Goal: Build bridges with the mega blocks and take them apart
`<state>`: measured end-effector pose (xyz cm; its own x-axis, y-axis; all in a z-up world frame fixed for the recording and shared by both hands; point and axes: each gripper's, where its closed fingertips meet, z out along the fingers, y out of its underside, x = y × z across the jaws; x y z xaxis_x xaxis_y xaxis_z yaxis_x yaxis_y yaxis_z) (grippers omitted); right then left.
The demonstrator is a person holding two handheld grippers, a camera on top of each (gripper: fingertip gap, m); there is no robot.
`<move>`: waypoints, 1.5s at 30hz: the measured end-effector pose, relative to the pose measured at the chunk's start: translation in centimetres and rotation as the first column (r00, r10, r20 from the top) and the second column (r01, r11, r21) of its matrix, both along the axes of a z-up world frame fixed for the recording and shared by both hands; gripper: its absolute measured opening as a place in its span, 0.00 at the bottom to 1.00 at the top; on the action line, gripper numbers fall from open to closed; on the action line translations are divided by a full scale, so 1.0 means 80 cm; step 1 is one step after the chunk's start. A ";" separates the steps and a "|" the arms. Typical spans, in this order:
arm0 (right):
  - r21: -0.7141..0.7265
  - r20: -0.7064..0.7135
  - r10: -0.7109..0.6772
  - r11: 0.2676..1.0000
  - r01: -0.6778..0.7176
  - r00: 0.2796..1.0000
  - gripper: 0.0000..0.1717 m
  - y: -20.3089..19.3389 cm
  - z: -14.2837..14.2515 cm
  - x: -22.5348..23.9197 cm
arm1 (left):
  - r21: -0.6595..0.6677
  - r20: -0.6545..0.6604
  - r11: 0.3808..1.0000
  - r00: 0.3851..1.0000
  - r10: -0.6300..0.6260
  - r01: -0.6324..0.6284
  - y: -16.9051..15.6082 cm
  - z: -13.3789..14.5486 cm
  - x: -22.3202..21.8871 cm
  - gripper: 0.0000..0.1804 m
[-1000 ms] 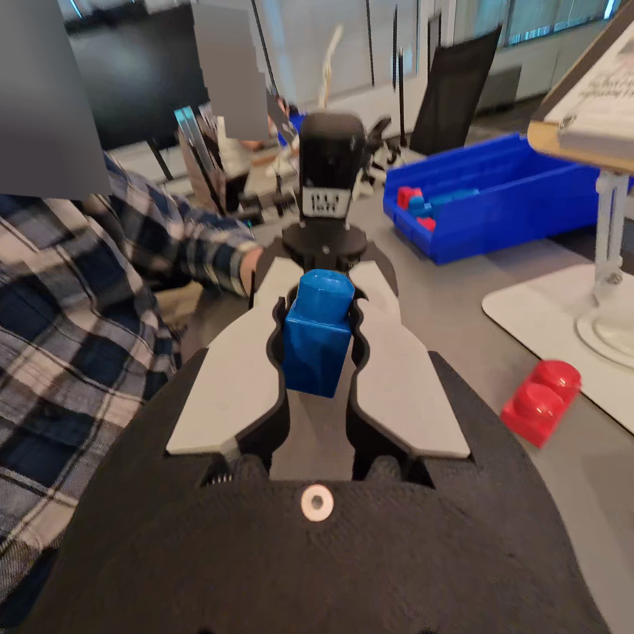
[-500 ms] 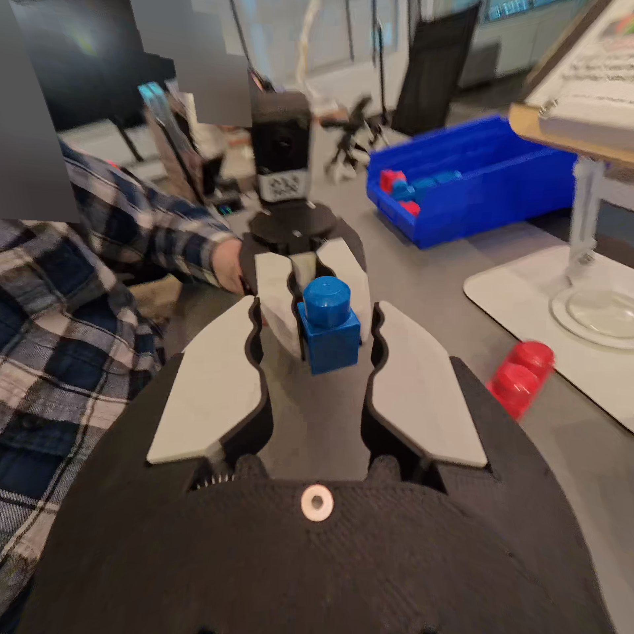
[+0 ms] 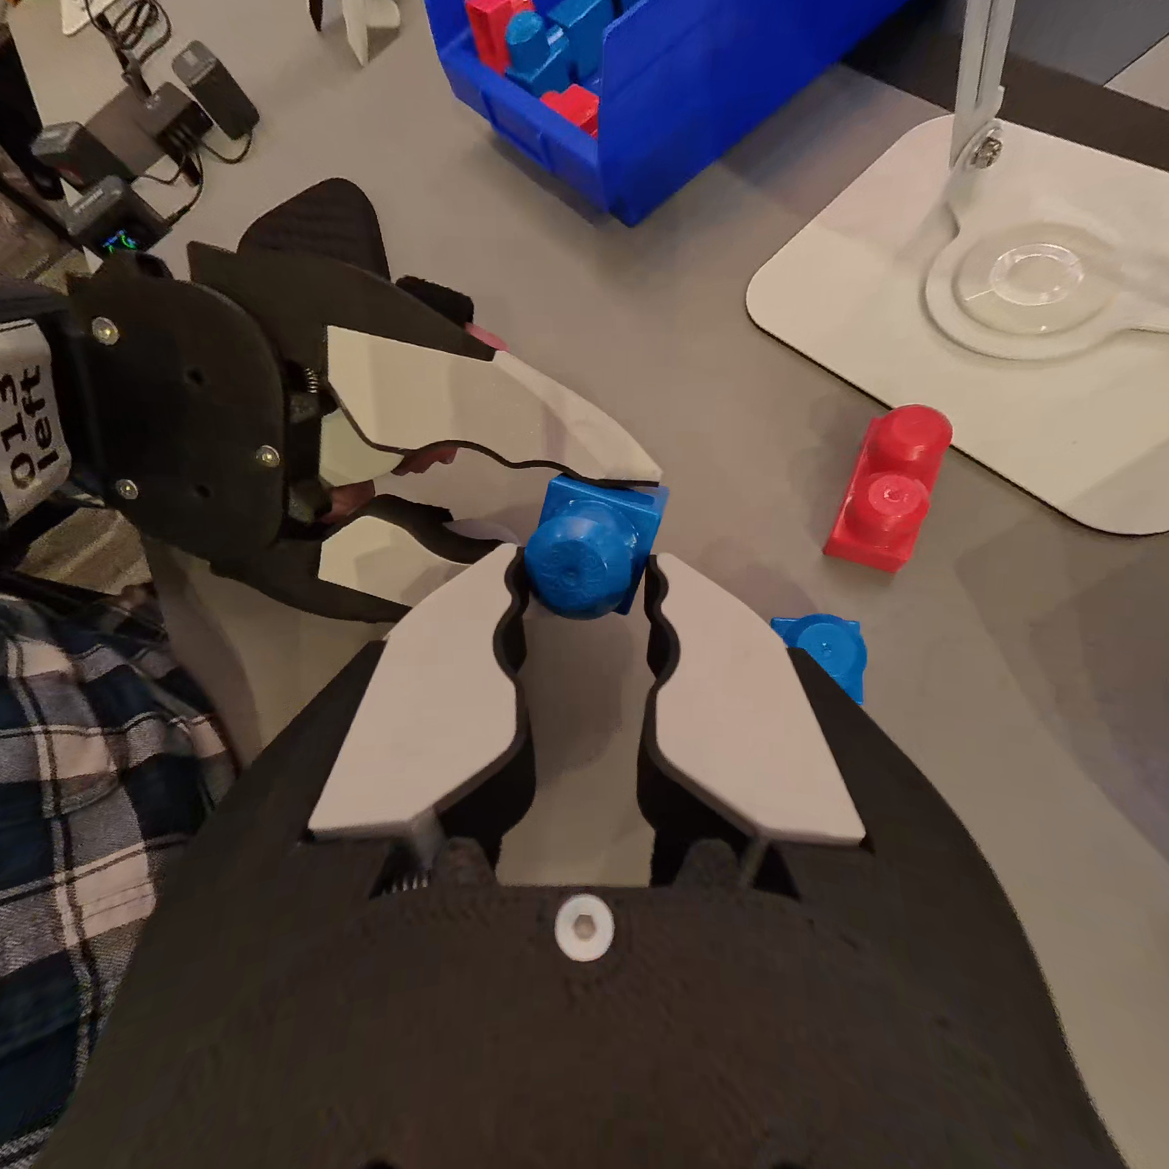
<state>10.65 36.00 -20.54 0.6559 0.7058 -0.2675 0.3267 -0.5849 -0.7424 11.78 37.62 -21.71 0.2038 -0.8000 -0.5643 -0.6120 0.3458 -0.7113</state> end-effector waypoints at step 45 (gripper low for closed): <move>-0.267 0.203 0.188 0.955 -0.131 0.961 0.34 -0.005 -0.088 0.125 | -0.581 0.004 0.809 0.994 0.113 -0.089 -0.003 -0.089 0.071 0.53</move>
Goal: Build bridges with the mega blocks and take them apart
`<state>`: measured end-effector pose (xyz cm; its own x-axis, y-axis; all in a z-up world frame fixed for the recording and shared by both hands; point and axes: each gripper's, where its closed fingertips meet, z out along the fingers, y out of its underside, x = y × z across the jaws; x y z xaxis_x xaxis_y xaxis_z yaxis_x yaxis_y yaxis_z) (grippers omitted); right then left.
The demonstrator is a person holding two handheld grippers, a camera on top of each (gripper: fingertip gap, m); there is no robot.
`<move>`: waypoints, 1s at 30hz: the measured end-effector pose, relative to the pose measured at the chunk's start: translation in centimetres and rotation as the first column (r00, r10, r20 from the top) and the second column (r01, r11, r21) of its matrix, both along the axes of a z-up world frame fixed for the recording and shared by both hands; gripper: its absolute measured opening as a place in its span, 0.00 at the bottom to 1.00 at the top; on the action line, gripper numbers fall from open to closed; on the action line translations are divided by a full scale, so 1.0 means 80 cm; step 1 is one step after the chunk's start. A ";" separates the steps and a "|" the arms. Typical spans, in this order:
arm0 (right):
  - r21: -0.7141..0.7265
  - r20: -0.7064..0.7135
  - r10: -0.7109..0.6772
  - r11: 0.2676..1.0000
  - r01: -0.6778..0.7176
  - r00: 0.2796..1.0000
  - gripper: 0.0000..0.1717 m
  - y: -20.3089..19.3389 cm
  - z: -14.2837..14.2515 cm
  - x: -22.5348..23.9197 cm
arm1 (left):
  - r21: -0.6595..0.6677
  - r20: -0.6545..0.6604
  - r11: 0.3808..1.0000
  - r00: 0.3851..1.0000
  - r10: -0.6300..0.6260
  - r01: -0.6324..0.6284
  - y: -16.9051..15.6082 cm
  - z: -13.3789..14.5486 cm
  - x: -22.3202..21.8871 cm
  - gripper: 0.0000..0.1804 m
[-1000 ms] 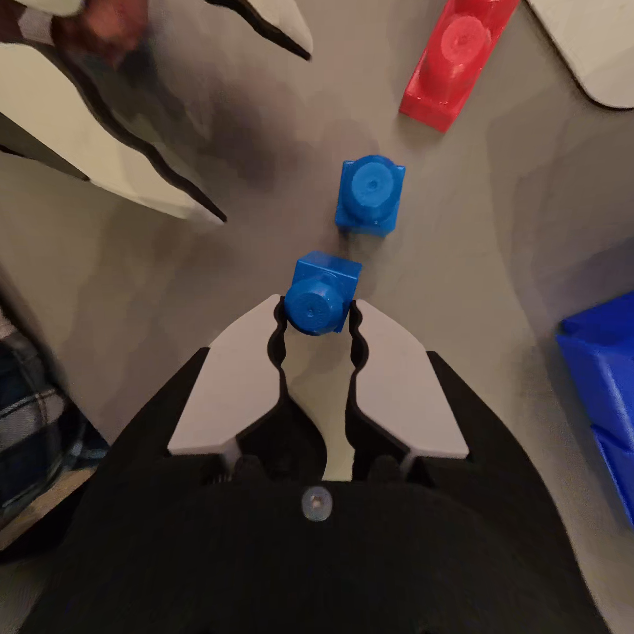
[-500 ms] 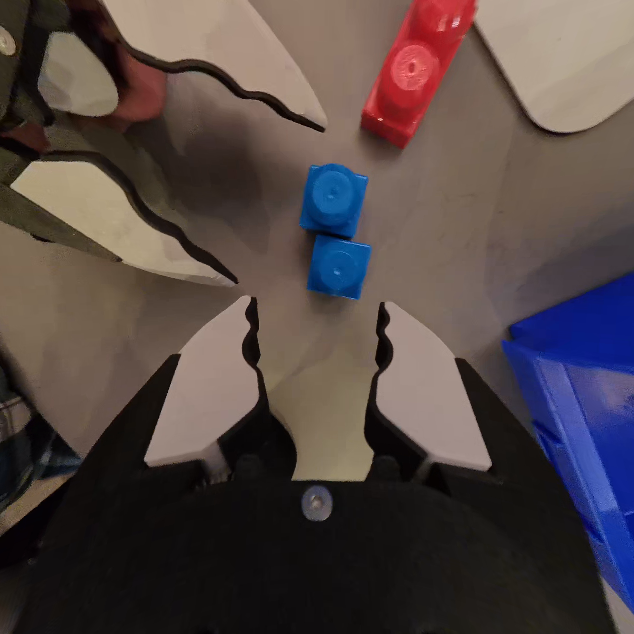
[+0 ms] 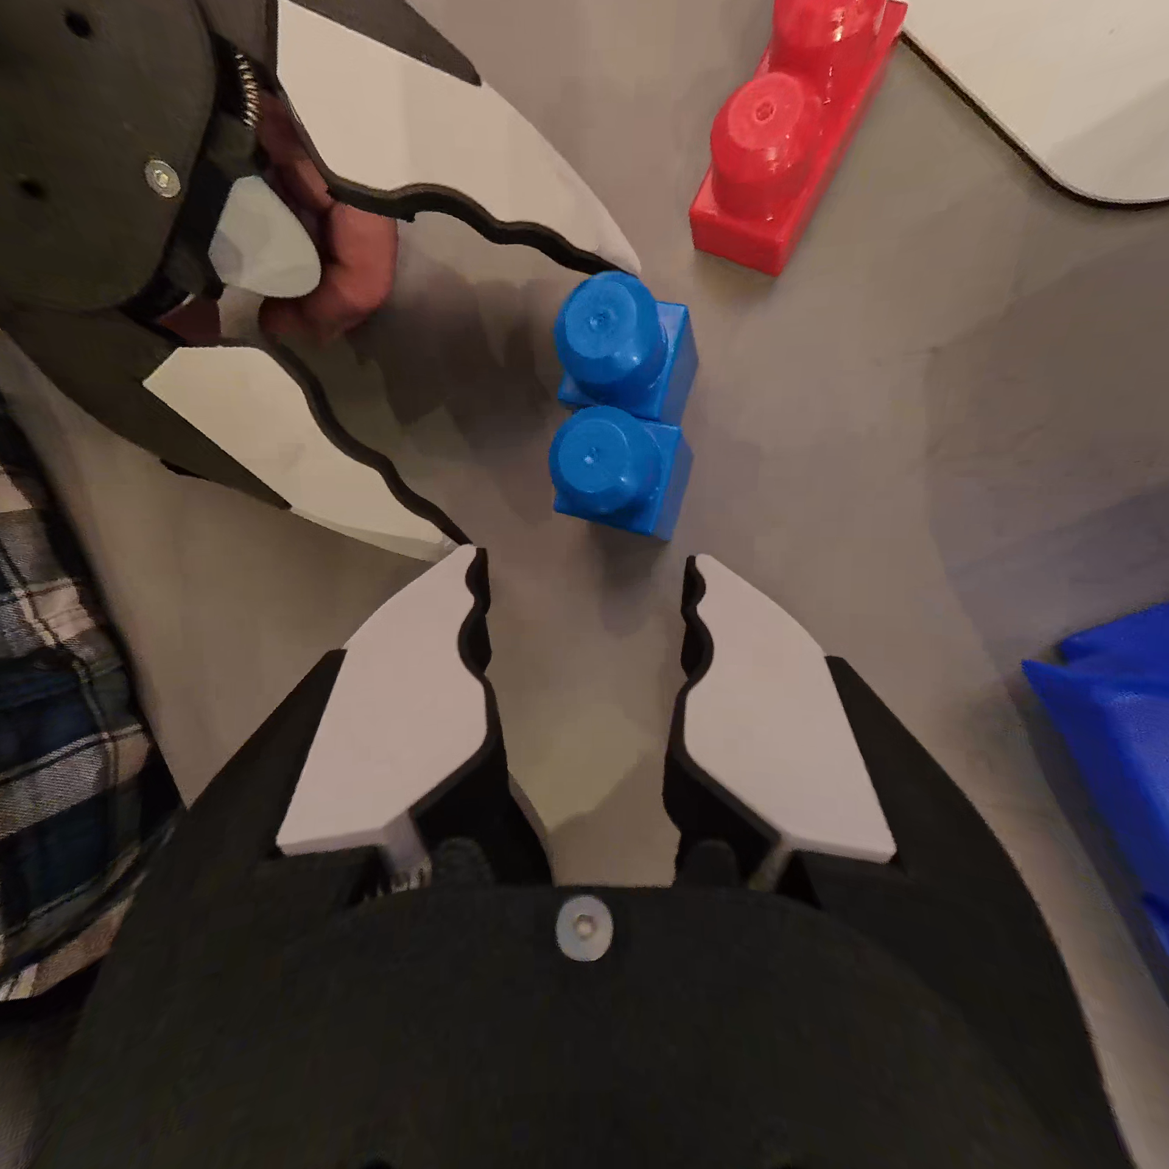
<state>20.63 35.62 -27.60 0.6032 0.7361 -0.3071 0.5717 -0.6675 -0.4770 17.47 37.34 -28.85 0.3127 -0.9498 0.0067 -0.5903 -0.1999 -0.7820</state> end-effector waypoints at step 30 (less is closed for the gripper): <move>0.070 -0.184 -0.009 0.997 0.023 0.983 0.28 0.005 0.024 0.023 | 0.044 -0.019 0.998 0.999 -0.041 0.042 0.014 -0.001 0.041 0.41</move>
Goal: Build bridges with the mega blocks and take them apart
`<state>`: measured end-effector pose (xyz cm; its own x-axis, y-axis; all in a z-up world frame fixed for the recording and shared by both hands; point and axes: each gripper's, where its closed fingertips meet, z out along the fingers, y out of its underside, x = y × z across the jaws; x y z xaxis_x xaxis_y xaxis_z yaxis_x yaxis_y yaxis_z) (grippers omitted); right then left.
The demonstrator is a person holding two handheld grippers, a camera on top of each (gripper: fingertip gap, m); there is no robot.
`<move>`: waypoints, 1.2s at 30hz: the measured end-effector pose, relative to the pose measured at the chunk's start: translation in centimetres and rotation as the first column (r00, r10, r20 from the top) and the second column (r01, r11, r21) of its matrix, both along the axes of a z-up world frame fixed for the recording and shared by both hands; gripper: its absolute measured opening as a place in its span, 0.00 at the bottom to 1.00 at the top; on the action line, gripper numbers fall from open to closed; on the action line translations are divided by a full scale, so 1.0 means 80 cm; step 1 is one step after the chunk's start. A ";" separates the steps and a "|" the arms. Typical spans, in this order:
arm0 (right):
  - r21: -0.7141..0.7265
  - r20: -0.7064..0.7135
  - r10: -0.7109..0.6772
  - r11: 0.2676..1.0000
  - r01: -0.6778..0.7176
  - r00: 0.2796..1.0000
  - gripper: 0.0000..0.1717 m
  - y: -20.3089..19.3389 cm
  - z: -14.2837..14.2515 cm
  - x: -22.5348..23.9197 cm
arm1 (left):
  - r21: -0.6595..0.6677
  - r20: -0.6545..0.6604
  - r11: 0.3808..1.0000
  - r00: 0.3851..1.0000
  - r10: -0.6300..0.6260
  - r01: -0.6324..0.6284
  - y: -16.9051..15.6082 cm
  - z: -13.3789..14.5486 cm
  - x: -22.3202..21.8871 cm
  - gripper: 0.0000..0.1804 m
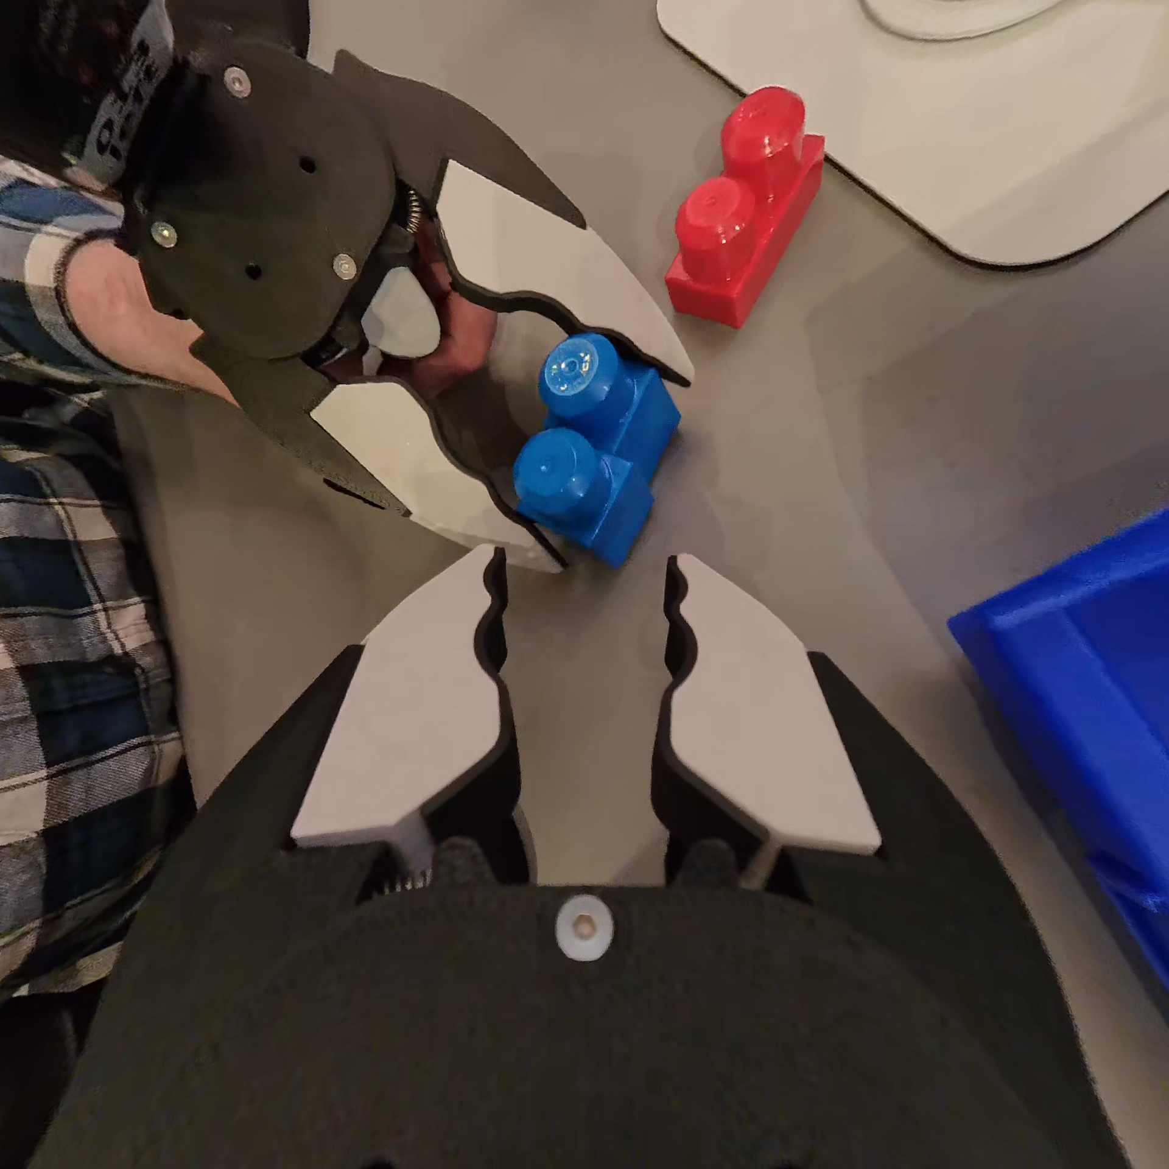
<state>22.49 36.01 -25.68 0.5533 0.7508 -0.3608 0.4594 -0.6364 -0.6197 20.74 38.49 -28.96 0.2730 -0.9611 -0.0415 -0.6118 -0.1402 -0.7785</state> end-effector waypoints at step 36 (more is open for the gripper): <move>0.436 -0.604 0.286 0.900 0.008 0.744 0.42 -0.055 0.163 -0.083 | 0.086 0.585 0.803 0.623 -0.520 0.589 -0.094 0.211 -0.038 0.41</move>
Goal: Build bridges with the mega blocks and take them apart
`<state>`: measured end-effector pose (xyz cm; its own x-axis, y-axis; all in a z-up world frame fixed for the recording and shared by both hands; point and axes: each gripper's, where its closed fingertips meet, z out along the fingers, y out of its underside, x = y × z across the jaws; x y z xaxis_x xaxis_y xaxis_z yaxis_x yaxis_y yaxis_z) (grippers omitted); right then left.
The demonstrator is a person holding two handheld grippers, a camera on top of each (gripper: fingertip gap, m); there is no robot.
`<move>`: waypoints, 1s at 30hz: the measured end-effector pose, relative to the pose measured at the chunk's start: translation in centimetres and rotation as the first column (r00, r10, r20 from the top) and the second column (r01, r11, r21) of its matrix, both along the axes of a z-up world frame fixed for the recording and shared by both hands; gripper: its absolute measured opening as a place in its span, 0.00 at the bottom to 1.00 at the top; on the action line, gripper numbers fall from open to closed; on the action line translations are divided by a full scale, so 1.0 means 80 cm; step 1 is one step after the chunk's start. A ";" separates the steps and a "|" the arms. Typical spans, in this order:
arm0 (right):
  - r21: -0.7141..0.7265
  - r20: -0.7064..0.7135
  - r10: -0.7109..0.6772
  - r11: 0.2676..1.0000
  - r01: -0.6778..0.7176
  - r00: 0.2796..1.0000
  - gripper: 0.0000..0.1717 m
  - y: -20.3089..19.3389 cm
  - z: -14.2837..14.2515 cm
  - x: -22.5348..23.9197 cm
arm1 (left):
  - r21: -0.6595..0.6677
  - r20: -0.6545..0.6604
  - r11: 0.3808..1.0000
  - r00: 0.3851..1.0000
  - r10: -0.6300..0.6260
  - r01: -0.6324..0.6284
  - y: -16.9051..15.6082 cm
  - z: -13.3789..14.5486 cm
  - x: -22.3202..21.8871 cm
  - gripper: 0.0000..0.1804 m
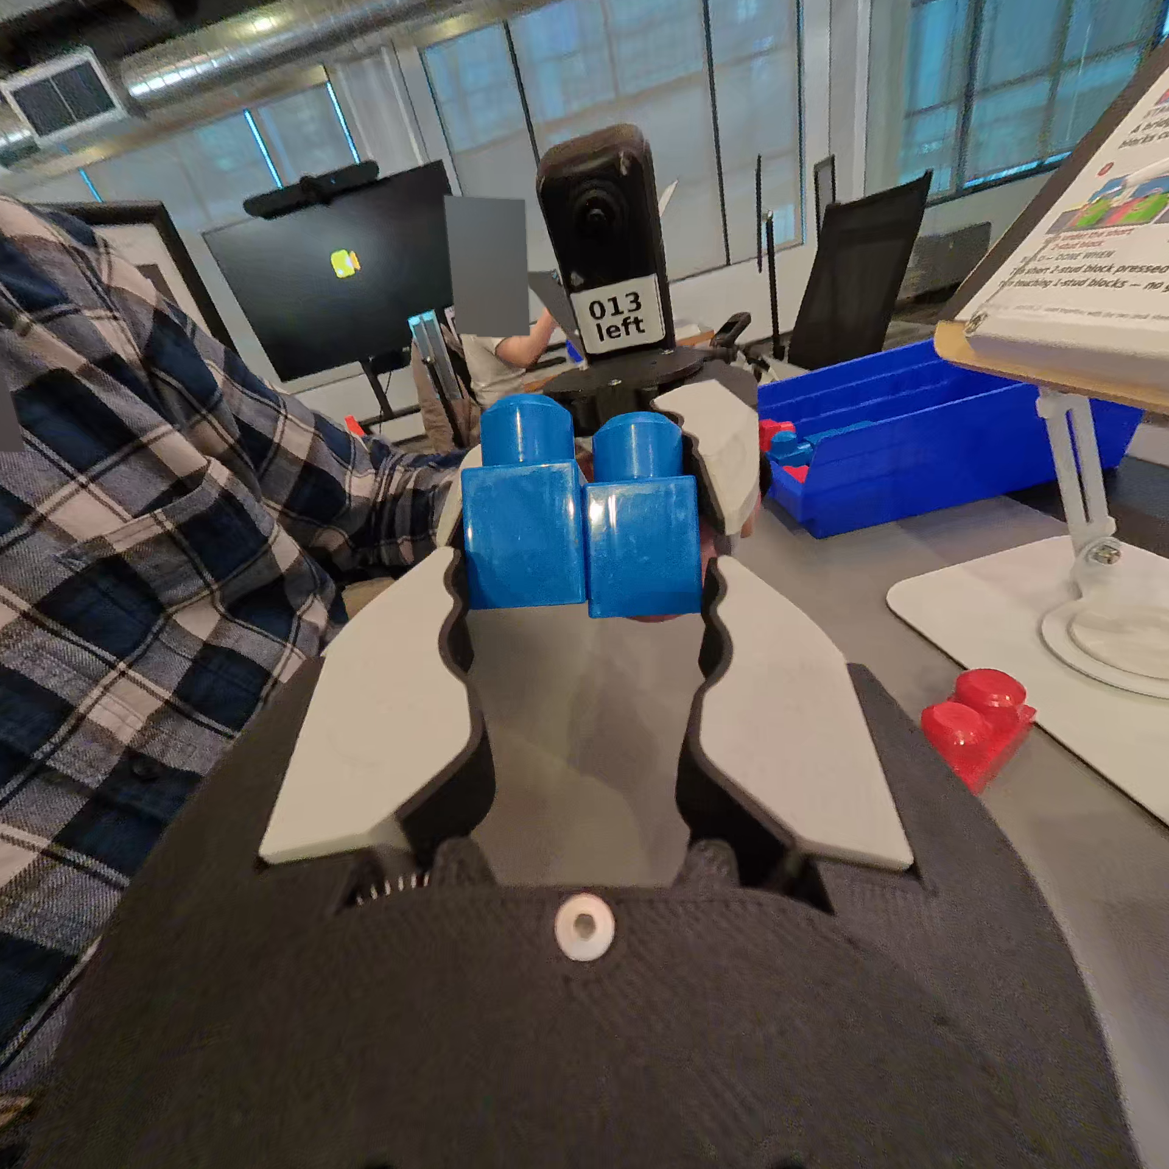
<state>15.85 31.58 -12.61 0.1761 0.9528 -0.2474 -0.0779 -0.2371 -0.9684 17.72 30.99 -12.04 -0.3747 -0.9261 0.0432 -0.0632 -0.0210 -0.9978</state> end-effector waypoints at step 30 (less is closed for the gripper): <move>-0.181 0.115 -0.129 0.972 0.148 0.985 0.20 0.025 -0.048 0.027 | -0.130 -0.079 0.967 0.975 0.208 -0.217 0.056 -0.073 -0.022 0.22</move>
<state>17.98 33.54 -16.49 0.3365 0.8554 -0.3938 -0.0259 -0.4096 -0.9119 15.95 35.49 -17.90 -0.1618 -0.9677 0.1933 -0.1064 -0.1776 -0.9783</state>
